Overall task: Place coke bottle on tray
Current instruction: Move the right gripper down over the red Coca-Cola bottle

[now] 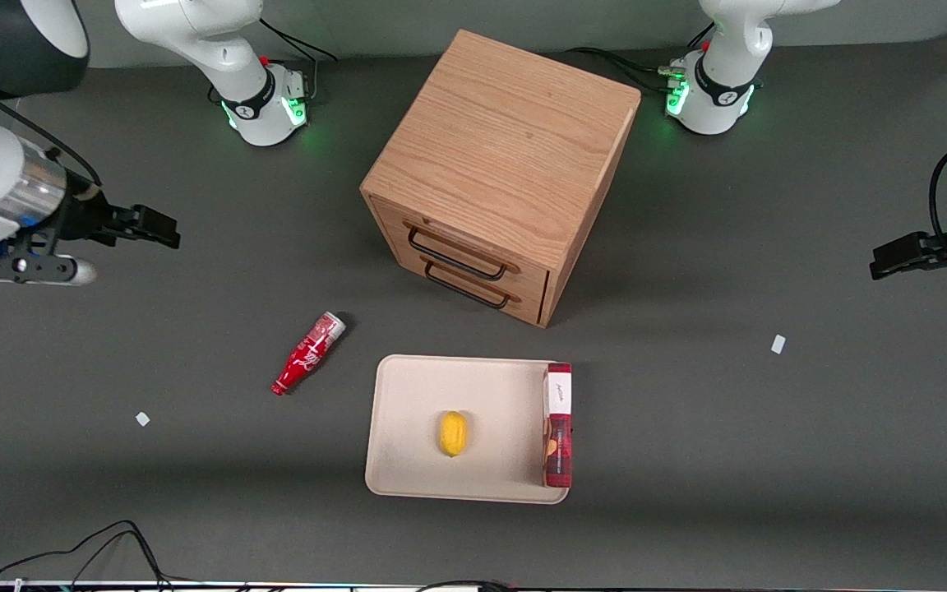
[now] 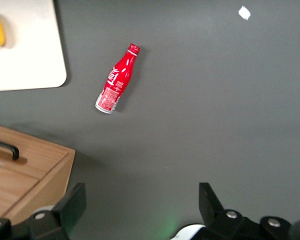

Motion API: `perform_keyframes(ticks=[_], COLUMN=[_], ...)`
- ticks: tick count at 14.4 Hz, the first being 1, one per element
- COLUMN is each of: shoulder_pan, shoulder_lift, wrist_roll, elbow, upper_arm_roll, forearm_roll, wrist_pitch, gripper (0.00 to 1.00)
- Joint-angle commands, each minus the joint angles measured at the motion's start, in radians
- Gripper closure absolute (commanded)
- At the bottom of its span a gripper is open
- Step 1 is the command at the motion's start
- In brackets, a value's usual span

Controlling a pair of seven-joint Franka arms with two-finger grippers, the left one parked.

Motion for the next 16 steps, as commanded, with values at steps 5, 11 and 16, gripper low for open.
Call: perform_keyframes(ticks=[5,11,16], shoulder_pan=[0.001,0.002,0.002], shoulder_lift=[0.076,0.071,0.169], wrist_roll=[0.380,0.544,0.713], elbow=[-0.150,-0.449,-0.564], upper_arm_roll=[0.079,0.162,0.182], forearm_roll=[0.087,0.069,-0.081], wrist_pitch=[0.303,0.711,0.982], gripper=[0.00,0.00,0.00])
